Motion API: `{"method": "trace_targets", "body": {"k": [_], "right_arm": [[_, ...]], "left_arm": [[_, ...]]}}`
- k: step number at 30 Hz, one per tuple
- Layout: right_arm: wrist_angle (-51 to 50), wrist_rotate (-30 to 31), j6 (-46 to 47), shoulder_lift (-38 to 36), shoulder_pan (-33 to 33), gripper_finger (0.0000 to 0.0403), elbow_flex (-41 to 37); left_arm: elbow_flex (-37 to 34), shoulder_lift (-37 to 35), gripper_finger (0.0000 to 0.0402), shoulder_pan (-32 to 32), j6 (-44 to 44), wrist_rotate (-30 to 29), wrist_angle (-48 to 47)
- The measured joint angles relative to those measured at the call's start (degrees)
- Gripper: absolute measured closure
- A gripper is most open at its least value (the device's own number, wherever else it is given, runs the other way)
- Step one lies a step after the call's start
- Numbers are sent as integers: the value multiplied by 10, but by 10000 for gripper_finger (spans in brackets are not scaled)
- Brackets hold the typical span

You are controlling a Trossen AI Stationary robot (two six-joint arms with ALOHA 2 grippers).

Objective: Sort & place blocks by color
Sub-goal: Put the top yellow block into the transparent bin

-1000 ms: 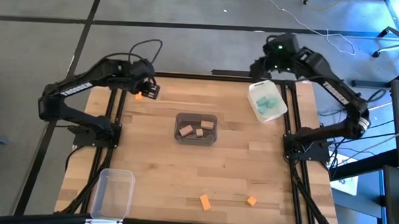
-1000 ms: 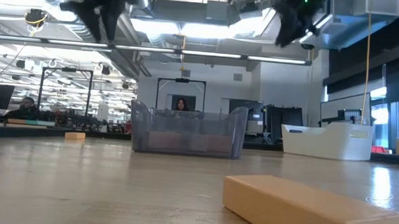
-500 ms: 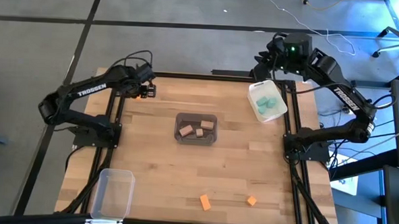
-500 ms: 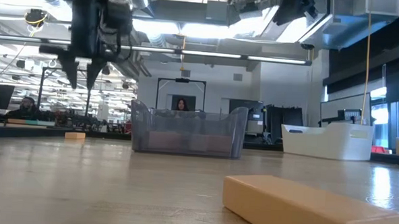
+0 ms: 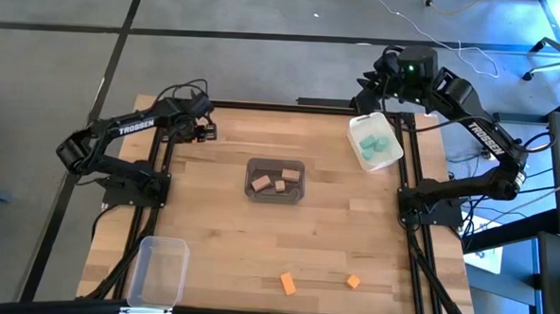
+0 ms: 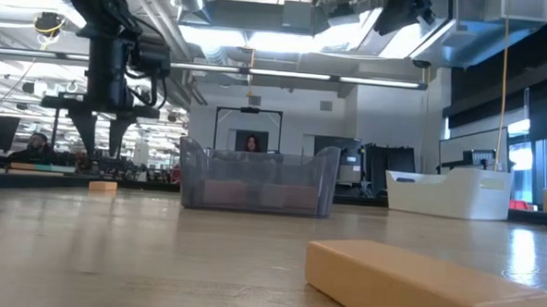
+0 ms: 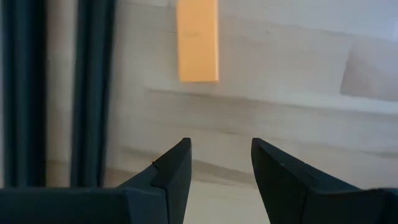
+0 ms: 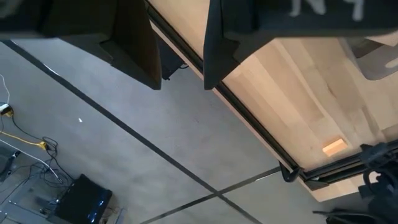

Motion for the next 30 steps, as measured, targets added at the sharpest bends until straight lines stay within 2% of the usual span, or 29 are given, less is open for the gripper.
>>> {"method": "trace_targets", "body": {"k": [6,13,21,30], "right_arm": [[0,0,0,0,0,283,0],[0,0,0,0,0,283,0],[0,0,0,0,0,283,0],[0,0,0,0,0,283,0]], "left_arm": [[-4,13,244,6,11,-32,10],[-4,77,244,44,15,-17,18],[-4,141,244,44,45,-5,98],[-4,151,244,44,45,-44,97]]}}
